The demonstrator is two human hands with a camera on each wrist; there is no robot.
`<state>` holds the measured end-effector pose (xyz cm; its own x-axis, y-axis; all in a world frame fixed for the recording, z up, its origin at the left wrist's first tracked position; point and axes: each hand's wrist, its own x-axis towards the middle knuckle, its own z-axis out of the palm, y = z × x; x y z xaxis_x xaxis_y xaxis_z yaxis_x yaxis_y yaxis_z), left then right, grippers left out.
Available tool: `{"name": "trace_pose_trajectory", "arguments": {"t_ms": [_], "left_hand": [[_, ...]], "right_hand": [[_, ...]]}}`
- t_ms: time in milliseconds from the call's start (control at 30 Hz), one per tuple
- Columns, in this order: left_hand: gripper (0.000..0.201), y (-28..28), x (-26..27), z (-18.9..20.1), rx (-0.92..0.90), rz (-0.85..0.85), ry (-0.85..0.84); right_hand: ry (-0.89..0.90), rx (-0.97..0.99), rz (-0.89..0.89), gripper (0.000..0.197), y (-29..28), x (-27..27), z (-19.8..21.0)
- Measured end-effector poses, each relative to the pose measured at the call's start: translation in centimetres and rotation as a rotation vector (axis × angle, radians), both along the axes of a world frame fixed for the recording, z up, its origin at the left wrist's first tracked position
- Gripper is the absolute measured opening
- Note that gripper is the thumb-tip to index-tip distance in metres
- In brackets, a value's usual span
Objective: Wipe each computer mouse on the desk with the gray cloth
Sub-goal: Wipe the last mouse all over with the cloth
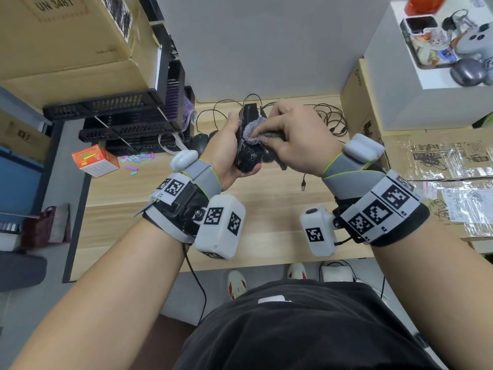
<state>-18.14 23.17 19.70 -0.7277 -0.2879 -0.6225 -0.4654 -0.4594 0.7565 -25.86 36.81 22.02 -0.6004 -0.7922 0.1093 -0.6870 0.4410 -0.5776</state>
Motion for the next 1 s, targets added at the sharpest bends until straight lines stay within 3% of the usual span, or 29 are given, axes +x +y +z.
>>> {"name": "trace_pose_trajectory", "arguments": {"t_ms": [133,233,333,467,567,667,867,1000], "left_hand": [[0.063,0.0,-0.3,-0.3,0.04,0.01,0.043],[0.062,-0.1,-0.4,0.1,0.108,0.129,0.088],[0.062,-1.1,-0.3,0.1,0.134,0.132,0.107],[0.059,-0.7,-0.3,-0.2,0.046,0.057,0.055],[0.055,-0.1,-0.4,-0.4,0.05,0.092,0.06],[0.053,-0.3,-0.5,-0.6,0.066,0.121,0.111],[0.045,-0.6,-0.5,0.4,0.092,0.057,0.158],[0.042,-0.1,-0.5,-0.2,0.076,0.061,0.154]], "right_hand": [[-0.04,-0.113,0.18,0.019,-0.3,1.3,-0.4],[-0.124,-0.128,0.257,0.012,-0.2,2.1,-1.5],[-0.126,-0.122,0.149,0.01,0.9,1.1,-2.9],[-0.068,-0.296,-0.114,0.015,1.0,-0.4,-2.5],[-0.07,-0.287,0.007,0.013,-0.2,0.9,-1.7],[-0.213,-0.143,0.165,0.008,-0.2,2.0,-2.0],[-0.107,-0.344,-0.187,0.013,0.3,0.1,-1.7],[-0.04,-0.285,0.0,0.011,-0.3,1.3,-1.4]]}}
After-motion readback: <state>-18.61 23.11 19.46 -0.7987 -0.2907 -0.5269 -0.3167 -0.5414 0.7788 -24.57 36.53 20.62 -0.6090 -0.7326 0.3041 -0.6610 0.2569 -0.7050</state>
